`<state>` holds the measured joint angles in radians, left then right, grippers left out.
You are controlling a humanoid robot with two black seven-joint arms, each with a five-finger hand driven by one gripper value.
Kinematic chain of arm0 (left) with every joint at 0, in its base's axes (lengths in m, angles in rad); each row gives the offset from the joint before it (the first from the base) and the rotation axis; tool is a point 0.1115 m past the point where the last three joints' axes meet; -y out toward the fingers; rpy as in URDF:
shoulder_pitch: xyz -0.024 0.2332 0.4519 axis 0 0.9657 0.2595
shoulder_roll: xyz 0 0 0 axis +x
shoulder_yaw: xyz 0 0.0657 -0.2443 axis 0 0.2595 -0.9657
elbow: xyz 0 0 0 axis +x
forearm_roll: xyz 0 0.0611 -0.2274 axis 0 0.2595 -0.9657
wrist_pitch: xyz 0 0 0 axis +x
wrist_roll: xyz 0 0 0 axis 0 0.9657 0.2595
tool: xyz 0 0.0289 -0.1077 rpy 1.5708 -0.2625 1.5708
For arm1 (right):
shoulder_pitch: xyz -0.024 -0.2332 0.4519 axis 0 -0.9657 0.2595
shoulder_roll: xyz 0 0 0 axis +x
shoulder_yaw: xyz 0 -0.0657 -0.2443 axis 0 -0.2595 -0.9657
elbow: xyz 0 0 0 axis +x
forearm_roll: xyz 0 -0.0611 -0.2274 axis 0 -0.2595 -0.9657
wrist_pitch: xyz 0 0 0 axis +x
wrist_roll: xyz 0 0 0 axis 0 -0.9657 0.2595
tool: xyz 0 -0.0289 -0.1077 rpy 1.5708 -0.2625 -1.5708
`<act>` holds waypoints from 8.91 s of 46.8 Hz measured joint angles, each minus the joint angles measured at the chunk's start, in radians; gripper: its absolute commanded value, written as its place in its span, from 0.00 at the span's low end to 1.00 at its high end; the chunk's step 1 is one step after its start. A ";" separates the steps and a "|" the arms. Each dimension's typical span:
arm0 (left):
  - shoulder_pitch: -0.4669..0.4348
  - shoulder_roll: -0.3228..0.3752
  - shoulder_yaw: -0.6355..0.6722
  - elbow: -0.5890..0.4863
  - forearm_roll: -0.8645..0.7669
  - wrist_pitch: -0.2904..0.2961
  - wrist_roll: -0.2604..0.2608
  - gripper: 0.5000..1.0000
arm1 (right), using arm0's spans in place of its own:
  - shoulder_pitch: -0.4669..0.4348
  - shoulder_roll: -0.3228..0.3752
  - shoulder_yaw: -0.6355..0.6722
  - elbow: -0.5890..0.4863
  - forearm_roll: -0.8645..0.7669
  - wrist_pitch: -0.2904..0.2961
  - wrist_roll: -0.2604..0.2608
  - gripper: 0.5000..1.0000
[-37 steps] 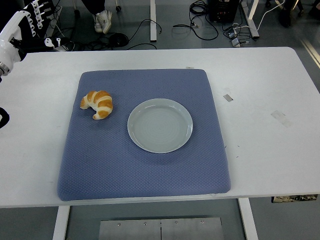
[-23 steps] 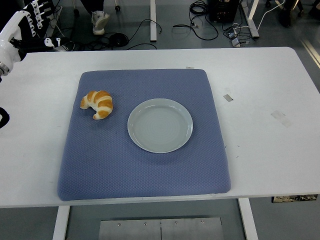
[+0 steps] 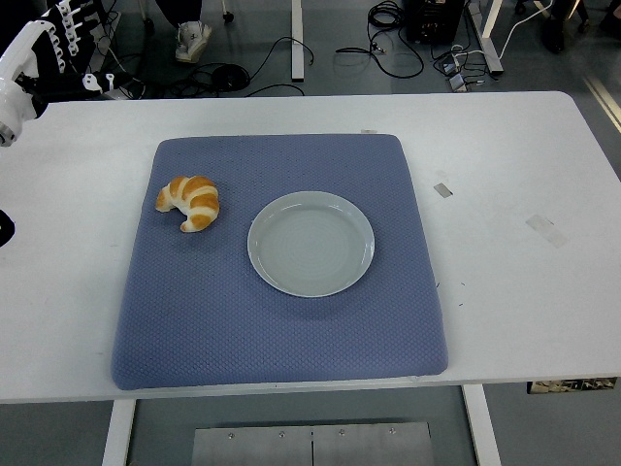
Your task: Place the bread on the plate
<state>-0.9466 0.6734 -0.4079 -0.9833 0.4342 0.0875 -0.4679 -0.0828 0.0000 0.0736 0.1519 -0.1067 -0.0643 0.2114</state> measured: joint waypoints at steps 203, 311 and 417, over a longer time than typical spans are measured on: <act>-0.019 0.035 0.083 -0.183 1.354 -0.090 0.171 0.79 | 0.000 0.000 0.000 0.000 0.000 0.000 0.000 1.00; 0.002 -0.104 0.136 0.031 1.339 0.030 0.127 0.43 | 0.000 0.000 0.000 0.000 0.000 0.000 0.000 1.00; -0.018 -0.104 0.176 0.044 1.250 0.031 0.125 0.00 | 0.000 0.000 0.000 0.000 0.000 0.000 0.000 1.00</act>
<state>-0.9643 0.5691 -0.2319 -0.9388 1.6841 0.1181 -0.3428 -0.0828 0.0000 0.0736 0.1519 -0.1064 -0.0643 0.2117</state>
